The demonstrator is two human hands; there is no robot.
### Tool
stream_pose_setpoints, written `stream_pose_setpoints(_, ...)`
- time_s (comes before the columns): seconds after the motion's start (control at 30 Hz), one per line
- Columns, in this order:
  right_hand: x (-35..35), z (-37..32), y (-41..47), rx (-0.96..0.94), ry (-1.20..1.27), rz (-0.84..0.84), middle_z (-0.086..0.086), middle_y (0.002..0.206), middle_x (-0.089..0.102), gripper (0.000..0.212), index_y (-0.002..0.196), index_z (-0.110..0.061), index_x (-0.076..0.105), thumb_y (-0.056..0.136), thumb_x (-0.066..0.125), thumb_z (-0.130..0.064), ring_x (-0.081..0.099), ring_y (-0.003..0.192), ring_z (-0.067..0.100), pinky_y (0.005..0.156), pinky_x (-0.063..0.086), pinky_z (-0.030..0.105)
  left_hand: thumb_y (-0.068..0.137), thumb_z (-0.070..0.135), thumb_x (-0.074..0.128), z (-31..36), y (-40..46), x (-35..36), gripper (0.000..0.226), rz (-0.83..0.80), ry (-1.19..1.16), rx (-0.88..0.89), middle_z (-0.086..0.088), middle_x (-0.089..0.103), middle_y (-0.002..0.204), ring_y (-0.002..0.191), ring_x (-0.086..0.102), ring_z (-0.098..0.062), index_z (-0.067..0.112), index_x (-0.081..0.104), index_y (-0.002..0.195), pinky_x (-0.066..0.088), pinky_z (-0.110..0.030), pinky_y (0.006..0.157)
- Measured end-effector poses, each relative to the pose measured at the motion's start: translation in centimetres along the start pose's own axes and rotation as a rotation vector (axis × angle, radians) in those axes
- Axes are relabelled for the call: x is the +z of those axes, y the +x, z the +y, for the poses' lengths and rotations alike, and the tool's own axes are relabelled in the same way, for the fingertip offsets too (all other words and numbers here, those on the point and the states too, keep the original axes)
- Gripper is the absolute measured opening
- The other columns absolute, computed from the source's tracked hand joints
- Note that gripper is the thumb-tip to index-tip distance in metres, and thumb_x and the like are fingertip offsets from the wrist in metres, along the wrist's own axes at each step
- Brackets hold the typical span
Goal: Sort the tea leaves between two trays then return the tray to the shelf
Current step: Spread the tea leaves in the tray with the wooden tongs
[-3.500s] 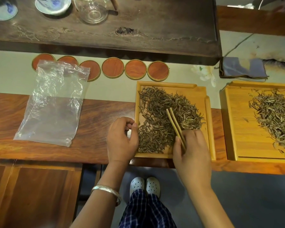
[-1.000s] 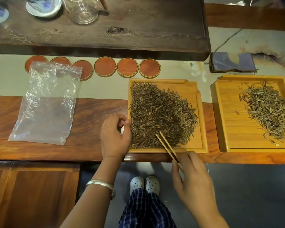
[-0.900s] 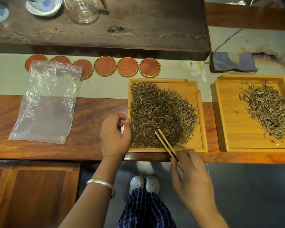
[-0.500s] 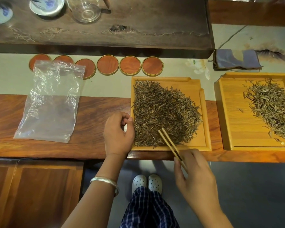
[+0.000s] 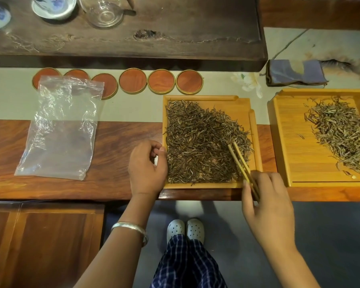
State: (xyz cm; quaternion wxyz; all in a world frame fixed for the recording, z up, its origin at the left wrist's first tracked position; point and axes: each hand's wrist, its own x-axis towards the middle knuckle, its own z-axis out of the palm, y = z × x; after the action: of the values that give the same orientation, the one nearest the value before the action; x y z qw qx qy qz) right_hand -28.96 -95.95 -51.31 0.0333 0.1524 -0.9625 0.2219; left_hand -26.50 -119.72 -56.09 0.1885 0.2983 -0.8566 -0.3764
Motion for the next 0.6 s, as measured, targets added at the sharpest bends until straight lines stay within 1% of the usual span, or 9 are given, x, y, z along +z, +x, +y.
stream_pose_setpoints(0.07, 0.1, 0.1, 0.0, 0.009, 0.003, -0.019, 0.008, 0.087, 0.050, 0.008, 0.090, -0.005, 0.056, 0.087, 0.059, -0.012, 0.051, 0.075, 0.026, 0.061, 0.040, 0.031, 0.084, 0.019, 0.056, 0.0, 0.0, 0.0, 0.007, 0.000, -0.001, -0.001, 0.002, 0.057, 0.074, 0.071, 0.052, -0.016, 0.014, 0.060, 0.080, 0.034, -0.022, 0.067)
stream_pose_setpoints(0.27, -0.4, 1.0, -2.5, 0.068, 0.003, -0.017, 0.003, 0.089, 0.050, 0.010, 0.092, -0.009, 0.056, 0.085, 0.060, -0.015, 0.052, 0.077, 0.024, 0.061, 0.037, 0.026, 0.084, 0.019, 0.056, 0.0, 0.0, -0.1, 0.008, 0.000, 0.009, 0.007, 0.001, 0.057, 0.074, 0.071, 0.052, -0.016, 0.014, 0.060, 0.081, 0.034, -0.023, 0.066)
stream_pose_setpoints(0.37, -0.1, 0.6, -0.4, 0.025, 0.010, 0.006, 0.004, 0.089, 0.048, 0.009, 0.092, -0.009, 0.054, 0.087, 0.058, -0.015, 0.049, 0.076, 0.022, 0.060, 0.037, 0.027, 0.084, 0.019, 0.055, 0.0, 0.0, -0.1, 0.008, -0.002, 0.012, 0.007, 0.001, 0.057, 0.074, 0.071, 0.052, -0.016, 0.013, 0.060, 0.081, 0.034, -0.023, 0.066)
stream_pose_setpoints(0.47, 0.3, 0.2, 1.4, -0.011, 0.029, -0.016, 0.005, 0.086, 0.046, 0.007, 0.088, -0.008, 0.053, 0.089, 0.056, -0.014, 0.047, 0.075, 0.021, 0.060, 0.037, 0.029, 0.084, 0.018, 0.056, 0.0, 0.0, -0.1, 0.008, 0.000, 0.018, 0.014, 0.000, 0.056, 0.073, 0.070, 0.051, -0.017, 0.013, 0.060, 0.080, 0.034, -0.023, 0.065)
stream_pose_setpoints(0.6, 0.1, 1.0, -0.3, 0.007, -0.006, -0.036, 0.004, 0.087, 0.048, 0.007, 0.090, -0.008, 0.055, 0.088, 0.059, -0.013, 0.049, 0.076, 0.022, 0.062, 0.037, 0.027, 0.085, 0.019, 0.056, -0.1, -0.1, -0.1, 0.008, -0.001, 0.013, 0.002, 0.000, 0.056, 0.074, 0.071, 0.052, -0.018, 0.013, 0.060, 0.080, 0.036, -0.026, 0.066)
